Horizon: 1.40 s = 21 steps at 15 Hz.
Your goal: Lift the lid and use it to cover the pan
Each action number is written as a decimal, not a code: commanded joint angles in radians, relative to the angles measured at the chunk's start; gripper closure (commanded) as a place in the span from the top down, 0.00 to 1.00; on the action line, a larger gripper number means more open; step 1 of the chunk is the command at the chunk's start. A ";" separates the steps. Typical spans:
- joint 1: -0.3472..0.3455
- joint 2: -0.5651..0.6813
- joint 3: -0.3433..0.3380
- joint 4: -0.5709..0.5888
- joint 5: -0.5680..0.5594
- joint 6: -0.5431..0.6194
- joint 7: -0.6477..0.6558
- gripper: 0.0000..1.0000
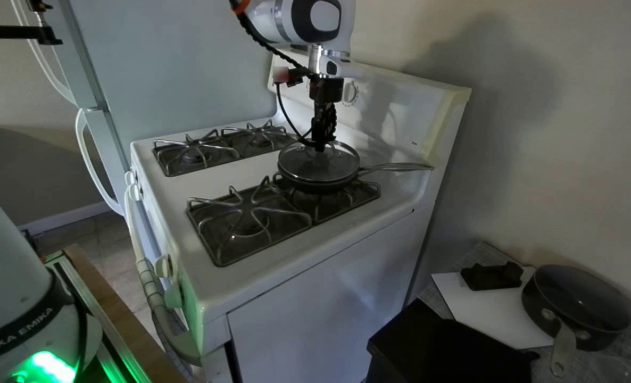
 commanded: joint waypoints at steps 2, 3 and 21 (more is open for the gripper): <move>0.011 0.001 -0.004 0.006 -0.027 -0.005 0.052 0.00; 0.012 0.000 -0.004 0.005 -0.029 -0.004 0.054 0.00; 0.032 -0.013 -0.004 -0.005 -0.080 0.013 0.080 0.00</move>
